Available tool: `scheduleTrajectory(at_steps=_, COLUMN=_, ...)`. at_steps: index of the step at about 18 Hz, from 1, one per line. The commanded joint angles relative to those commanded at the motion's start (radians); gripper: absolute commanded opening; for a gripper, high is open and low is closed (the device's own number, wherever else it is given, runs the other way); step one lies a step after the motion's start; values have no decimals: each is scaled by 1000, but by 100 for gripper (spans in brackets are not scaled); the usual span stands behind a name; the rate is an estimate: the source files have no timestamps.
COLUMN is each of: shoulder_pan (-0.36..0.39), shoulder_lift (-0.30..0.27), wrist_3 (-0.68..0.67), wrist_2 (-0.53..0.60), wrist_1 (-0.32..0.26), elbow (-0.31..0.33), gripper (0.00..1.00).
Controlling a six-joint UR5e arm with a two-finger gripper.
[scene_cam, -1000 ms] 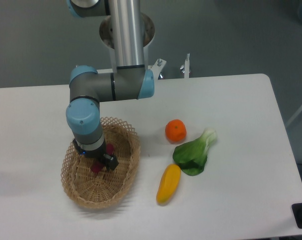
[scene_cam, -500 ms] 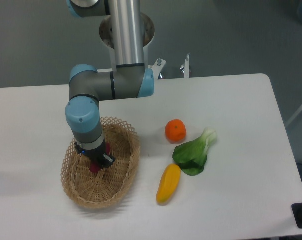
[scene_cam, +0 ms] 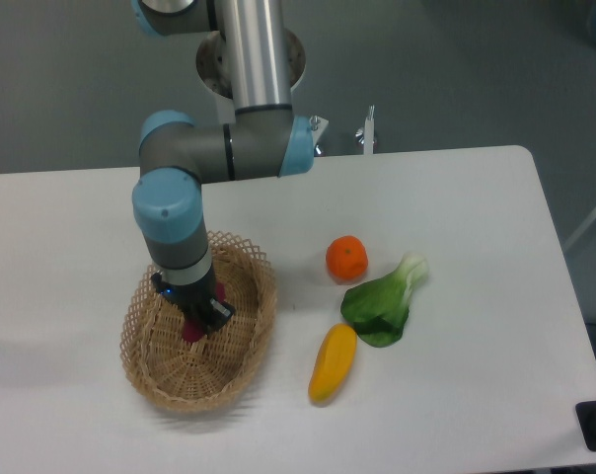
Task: Pick up the sweet potato from the basket
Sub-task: 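Lift the sweet potato out of the basket and carry it upward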
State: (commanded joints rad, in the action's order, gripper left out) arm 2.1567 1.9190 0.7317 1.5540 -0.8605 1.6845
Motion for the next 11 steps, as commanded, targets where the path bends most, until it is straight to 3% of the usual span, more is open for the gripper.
scheduleTrajectory(at_steps=5, shoulder_pan=107, shoulder_lift=-17, wrist_3=47, wrist_2=-32, wrist_1=-38, elbow=-87, gripper=29)
scheduleTrajectory(at_steps=11, shoulder_pan=284, shoulder_lift=-67, wrist_3=236, wrist_2=-78, wrist_1=-126, elbow=-123, gripper=29)
